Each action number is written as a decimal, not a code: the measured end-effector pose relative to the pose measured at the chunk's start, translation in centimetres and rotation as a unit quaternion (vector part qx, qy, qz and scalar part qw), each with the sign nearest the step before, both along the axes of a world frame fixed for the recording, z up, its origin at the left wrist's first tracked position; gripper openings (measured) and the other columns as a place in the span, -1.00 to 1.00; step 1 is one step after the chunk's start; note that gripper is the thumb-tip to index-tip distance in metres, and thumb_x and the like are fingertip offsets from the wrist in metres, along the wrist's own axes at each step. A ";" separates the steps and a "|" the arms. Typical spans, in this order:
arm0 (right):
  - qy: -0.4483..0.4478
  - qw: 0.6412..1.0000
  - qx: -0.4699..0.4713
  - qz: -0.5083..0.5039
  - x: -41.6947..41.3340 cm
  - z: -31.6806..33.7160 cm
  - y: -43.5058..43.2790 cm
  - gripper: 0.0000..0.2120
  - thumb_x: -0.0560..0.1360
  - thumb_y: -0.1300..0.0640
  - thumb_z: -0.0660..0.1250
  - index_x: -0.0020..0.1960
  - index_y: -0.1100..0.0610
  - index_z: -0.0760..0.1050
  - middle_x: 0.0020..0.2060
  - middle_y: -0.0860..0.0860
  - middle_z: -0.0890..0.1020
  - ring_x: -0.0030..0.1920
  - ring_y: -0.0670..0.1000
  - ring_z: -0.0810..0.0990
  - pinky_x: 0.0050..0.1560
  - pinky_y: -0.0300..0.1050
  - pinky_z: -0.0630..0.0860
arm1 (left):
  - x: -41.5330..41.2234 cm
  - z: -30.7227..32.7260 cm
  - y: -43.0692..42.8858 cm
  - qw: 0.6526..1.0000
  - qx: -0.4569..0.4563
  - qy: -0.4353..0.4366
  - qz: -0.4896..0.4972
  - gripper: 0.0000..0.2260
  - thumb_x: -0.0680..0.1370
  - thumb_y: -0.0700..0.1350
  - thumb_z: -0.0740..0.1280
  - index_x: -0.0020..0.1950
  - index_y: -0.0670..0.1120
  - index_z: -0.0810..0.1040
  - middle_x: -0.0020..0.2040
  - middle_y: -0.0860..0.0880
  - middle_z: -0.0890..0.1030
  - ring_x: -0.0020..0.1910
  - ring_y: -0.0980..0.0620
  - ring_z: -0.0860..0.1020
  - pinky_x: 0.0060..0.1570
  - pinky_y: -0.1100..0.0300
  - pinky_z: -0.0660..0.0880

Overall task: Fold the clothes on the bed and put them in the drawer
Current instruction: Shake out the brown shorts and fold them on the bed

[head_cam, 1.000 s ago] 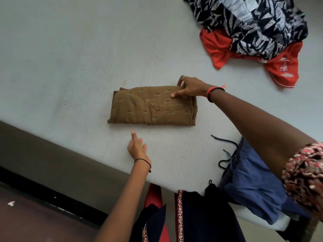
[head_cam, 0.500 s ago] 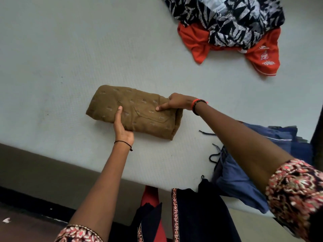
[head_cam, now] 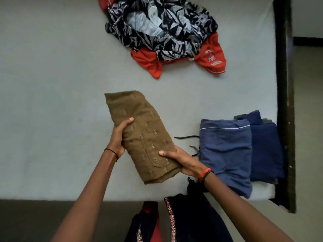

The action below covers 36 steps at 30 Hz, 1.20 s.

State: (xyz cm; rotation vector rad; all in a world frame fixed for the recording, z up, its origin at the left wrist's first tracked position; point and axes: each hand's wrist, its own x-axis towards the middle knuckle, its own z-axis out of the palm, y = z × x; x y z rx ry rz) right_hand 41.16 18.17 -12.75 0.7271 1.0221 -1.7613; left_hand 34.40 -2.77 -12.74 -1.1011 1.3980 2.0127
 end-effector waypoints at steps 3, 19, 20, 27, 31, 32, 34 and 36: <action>0.004 0.996 0.019 -0.088 1.3 2.6 2.9 -0.64 0.37 0.22 0.43 0.16 0.14 0.50 0.02 0.08 0.69 0.01 0.04 0.66 0.01 -0.13 0.60 | -2.2 1.2 4.3 0.995 0.027 0.027 -0.090 -0.47 0.37 -0.01 0.41 0.33 -0.10 0.47 0.17 -0.10 0.62 0.13 -0.08 0.60 0.02 0.06 0.57; 0.163 0.916 0.184 -0.318 -9.0 5.7 30.6 -0.75 0.47 0.26 0.36 0.13 0.10 0.51 -0.04 0.05 0.69 -0.07 0.00 0.68 -0.11 -0.12 0.62 | -19.8 4.2 39.0 0.937 0.141 0.150 -0.282 -0.41 0.36 -0.11 0.46 0.36 -0.12 0.40 0.20 -0.17 0.60 0.10 -0.14 0.60 0.13 -0.09 0.54; 0.168 0.913 0.190 -0.320 -9.9 4.7 32.1 -0.77 0.48 0.27 0.35 0.12 0.10 0.51 -0.05 0.05 0.69 -0.09 0.00 0.68 -0.13 -0.11 0.63 | -20.5 3.4 40.3 0.937 0.141 0.149 -0.282 -0.42 0.39 -0.09 0.45 0.38 -0.10 0.37 0.21 -0.16 0.59 0.14 -0.14 0.59 0.13 -0.09 0.54; 0.082 0.919 0.330 -0.200 -10.4 -3.7 38.7 -0.55 0.49 0.24 0.38 0.32 0.12 0.33 -0.10 -0.03 0.61 -0.21 -0.08 0.58 -0.26 -0.18 0.48 | -14.6 -6.1 42.6 0.836 -0.112 0.052 -0.534 -0.42 0.49 -0.11 0.43 0.42 -0.12 0.25 0.21 -0.13 0.54 -0.03 0.03 0.52 -0.15 0.14 0.44; 0.082 0.907 0.354 -0.215 -10.8 -5.8 39.2 -0.51 0.43 0.27 0.43 0.28 0.11 0.33 0.09 0.11 0.60 -0.17 0.00 0.61 -0.26 -0.13 0.54 | -12.8 -8.4 42.6 0.872 -0.120 0.080 -0.468 -0.50 0.47 -0.18 0.44 0.33 -0.20 0.33 0.06 -0.15 0.52 -0.03 -0.04 0.50 -0.25 0.22 0.47; 0.085 0.901 0.369 -0.213 -10.8 -6.2 39.1 -0.49 0.41 0.28 0.45 0.30 0.15 0.33 0.13 0.14 0.59 -0.11 0.04 0.62 -0.16 -0.07 0.58 | -12.7 -8.6 42.6 0.874 -0.122 0.075 -0.465 -0.52 0.47 -0.17 0.45 0.31 -0.22 0.35 0.05 -0.14 0.50 -0.03 -0.05 0.50 -0.26 0.22 0.47; 0.086 0.879 0.425 -0.198 -10.7 -6.9 39.0 -0.42 0.36 0.27 0.51 0.30 0.21 0.35 0.16 0.18 0.59 0.05 0.11 0.61 0.09 0.04 0.57 | -12.4 -8.9 42.8 0.870 -0.133 0.076 -0.469 -0.54 0.47 -0.18 0.44 0.29 -0.25 0.37 0.03 -0.13 0.49 -0.03 -0.05 0.50 -0.28 0.24 0.46; 0.083 0.854 0.489 -0.160 -10.6 -6.8 38.8 -0.38 0.34 0.20 0.53 0.31 0.21 0.35 0.14 0.12 0.58 0.11 0.07 0.58 0.21 -0.02 0.49 | -12.2 -8.5 42.9 0.862 -0.135 0.078 -0.482 -0.57 0.49 -0.19 0.42 0.29 -0.26 0.37 0.02 -0.13 0.49 -0.03 -0.03 0.49 -0.27 0.26 0.45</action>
